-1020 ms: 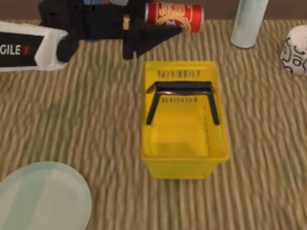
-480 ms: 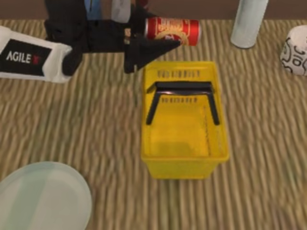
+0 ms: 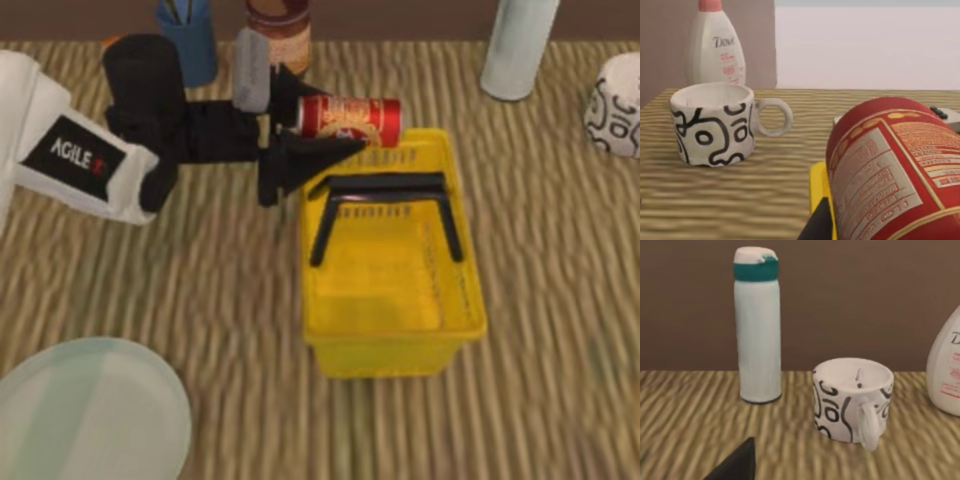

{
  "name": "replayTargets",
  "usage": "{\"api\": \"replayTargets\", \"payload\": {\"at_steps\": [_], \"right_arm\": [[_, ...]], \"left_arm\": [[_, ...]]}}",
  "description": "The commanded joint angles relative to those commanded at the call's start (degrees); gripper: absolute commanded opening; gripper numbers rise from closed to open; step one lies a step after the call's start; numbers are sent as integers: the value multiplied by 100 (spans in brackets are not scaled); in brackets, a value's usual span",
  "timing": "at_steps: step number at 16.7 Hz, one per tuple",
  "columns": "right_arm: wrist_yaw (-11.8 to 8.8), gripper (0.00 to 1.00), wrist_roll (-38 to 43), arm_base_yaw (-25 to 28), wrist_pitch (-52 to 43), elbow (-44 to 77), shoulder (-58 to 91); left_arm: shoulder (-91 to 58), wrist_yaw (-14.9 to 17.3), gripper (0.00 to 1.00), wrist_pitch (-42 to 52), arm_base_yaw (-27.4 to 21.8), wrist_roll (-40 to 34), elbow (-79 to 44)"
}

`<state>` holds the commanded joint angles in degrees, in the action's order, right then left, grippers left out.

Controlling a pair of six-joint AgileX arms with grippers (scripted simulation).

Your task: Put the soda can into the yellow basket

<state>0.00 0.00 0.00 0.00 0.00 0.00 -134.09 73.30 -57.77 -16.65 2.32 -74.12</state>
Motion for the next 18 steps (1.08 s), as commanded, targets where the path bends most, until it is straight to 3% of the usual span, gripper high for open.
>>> {"api": "replayTargets", "payload": {"at_steps": [2, 15, 18], "right_arm": [[0, 100, 0, 0, 0, 0, 0], [0, 100, 0, 0, 0, 0, 0], [0, 100, 0, 0, 0, 0, 0]], "left_arm": [[0, 0, 0, 0, 0, 0, 0], [0, 0, 98, 0, 0, 0, 0], [0, 0, 100, 0, 0, 0, 0]]}}
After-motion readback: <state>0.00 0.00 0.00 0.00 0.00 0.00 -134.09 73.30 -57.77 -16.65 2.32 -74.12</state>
